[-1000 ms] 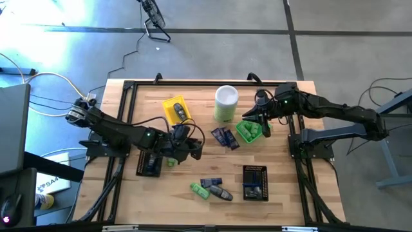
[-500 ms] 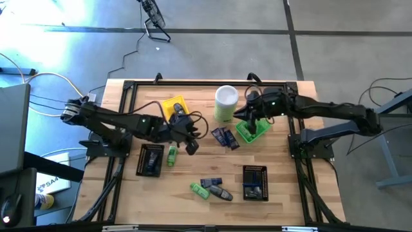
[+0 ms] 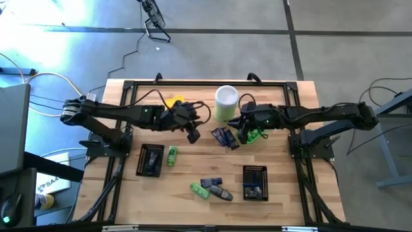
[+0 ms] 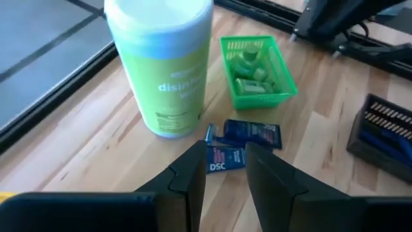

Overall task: Pick & Place Travel size toiletries
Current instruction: Put the deodorant into the yellow bin

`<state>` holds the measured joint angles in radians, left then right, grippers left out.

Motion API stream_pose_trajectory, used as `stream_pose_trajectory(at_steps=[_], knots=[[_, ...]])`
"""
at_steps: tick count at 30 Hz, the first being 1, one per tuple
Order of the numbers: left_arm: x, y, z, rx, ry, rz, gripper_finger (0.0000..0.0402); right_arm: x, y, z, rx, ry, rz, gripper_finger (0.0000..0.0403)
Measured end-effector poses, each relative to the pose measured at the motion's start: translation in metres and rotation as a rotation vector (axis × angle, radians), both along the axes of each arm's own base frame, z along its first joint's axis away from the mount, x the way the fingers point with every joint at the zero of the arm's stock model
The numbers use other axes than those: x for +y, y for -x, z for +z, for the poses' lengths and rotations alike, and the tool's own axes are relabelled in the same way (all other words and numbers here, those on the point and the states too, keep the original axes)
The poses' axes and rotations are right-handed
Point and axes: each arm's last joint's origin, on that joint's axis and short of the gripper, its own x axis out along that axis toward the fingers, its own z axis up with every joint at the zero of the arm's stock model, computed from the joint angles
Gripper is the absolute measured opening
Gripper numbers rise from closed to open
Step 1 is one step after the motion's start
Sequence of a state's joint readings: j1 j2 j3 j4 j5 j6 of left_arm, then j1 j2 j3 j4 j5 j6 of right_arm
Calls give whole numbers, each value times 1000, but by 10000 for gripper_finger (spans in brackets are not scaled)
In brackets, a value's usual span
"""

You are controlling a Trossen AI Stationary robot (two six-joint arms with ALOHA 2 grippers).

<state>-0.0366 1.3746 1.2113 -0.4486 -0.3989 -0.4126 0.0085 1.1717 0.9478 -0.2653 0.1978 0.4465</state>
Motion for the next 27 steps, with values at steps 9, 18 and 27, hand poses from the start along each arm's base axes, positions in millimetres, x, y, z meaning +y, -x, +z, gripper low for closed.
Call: stream_pose_trajectory(at_steps=[9,18,27], knots=[[23,-8,-9,-114,-27,-51,106,-7,1,0,25,98,-34,50],[51,-8,-3,-164,-89,-13,106,-26,2,-1,50,155,-22,50],[50,-3,0,-161,-84,25,106,-27,3,-2,33,29,-29,50]])
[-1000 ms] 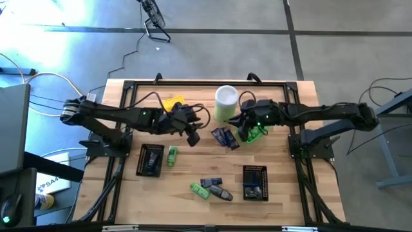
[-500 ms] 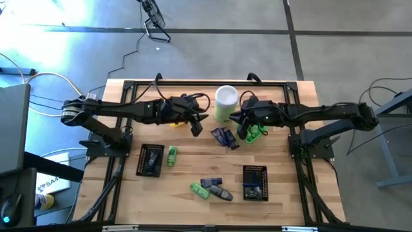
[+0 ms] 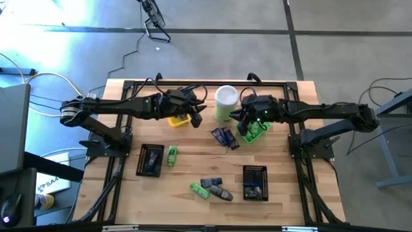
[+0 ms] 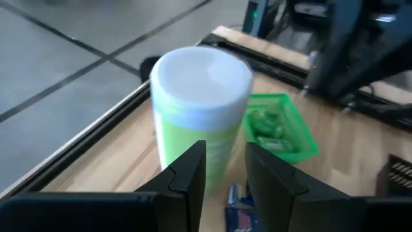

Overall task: Pick & Place Travel size toiletries
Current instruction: Put the deodorant into the yellow bin

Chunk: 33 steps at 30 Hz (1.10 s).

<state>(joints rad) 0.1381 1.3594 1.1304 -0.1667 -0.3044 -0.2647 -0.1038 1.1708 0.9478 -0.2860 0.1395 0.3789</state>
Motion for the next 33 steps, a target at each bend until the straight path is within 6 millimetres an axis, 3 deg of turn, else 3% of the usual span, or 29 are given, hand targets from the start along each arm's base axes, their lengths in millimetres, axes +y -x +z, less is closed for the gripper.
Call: stream_pose_trajectory(at_steps=[3,11,15,19,26,33], knots=[[-2,4,-3,49,-4,12,106,7,-1,0,-6,-47,23,50],[-35,6,1,55,-37,-28,106,31,-3,2,-33,-75,90,50],[-52,24,12,57,-48,-45,106,39,-3,5,-54,-106,106,50],[-65,50,27,49,-50,-73,106,45,-4,21,-76,-90,131,50],[-81,73,37,40,-67,-116,106,61,-24,40,-61,-41,141,50],[-99,83,39,29,-42,-193,106,101,-53,39,108,-51,222,50]])
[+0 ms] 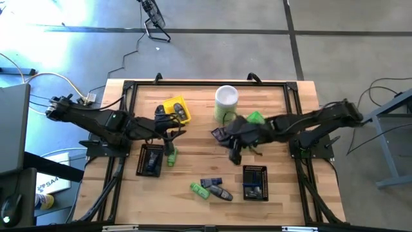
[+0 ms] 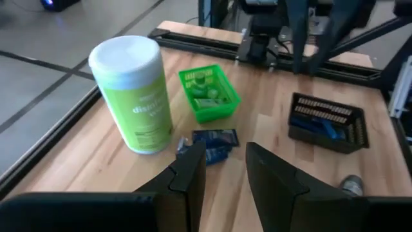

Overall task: Pick & Place Travel size toiletries
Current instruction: Put the deodorant into the yellow bin

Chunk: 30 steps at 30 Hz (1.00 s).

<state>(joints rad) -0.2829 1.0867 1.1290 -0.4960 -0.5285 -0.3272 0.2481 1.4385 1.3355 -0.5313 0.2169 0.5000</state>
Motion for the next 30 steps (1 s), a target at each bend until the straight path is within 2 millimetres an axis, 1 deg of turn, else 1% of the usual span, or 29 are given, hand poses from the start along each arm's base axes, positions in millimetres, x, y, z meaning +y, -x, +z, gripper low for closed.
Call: stream_pose_trajectory(at_steps=[2,6,12,17,21,27,30], knots=[[-2,1,1,-7,11,-7,106,9,-10,-1,13,-13,12,50],[-3,3,1,-4,19,-13,106,25,-22,-18,130,-49,5,50],[-2,3,1,-2,23,-20,106,48,-25,-51,329,-156,31,50],[-2,3,0,7,16,-20,106,66,-29,-71,438,-216,135,50],[-2,3,0,10,13,-19,106,74,-35,-88,502,-252,183,50],[-2,3,0,14,10,-19,106,79,-43,-107,569,-298,229,50],[-2,3,-1,15,10,-19,106,81,-46,-116,591,-310,285,50]])
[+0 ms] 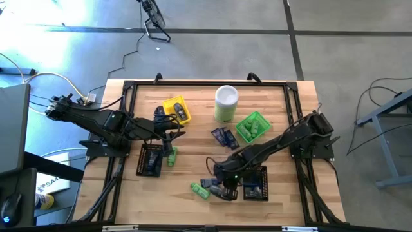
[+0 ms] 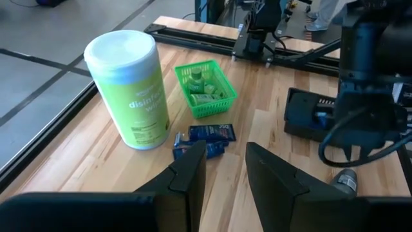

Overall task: Pick & Place Travel size toiletries
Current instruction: Put the deodorant into the yellow bin

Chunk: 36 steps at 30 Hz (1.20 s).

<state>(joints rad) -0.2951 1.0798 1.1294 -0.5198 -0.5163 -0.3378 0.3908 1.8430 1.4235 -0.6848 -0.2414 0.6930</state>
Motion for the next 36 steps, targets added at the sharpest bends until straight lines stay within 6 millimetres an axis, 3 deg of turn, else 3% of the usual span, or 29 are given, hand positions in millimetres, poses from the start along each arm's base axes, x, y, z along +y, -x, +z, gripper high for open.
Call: stream_pose_trajectory(at_steps=[11,18,26,30,36], knots=[[0,1,-1,14,-6,3,106,4,-2,-10,-15,-35,195,50],[0,0,-1,5,-1,3,106,9,0,-11,-33,14,219,50],[0,0,-1,5,7,-1,106,12,1,-11,-73,165,108,57],[0,0,-1,10,10,-11,106,18,3,-11,-96,205,92,94],[0,1,-2,26,0,-14,106,28,7,-11,-97,217,13,203]])
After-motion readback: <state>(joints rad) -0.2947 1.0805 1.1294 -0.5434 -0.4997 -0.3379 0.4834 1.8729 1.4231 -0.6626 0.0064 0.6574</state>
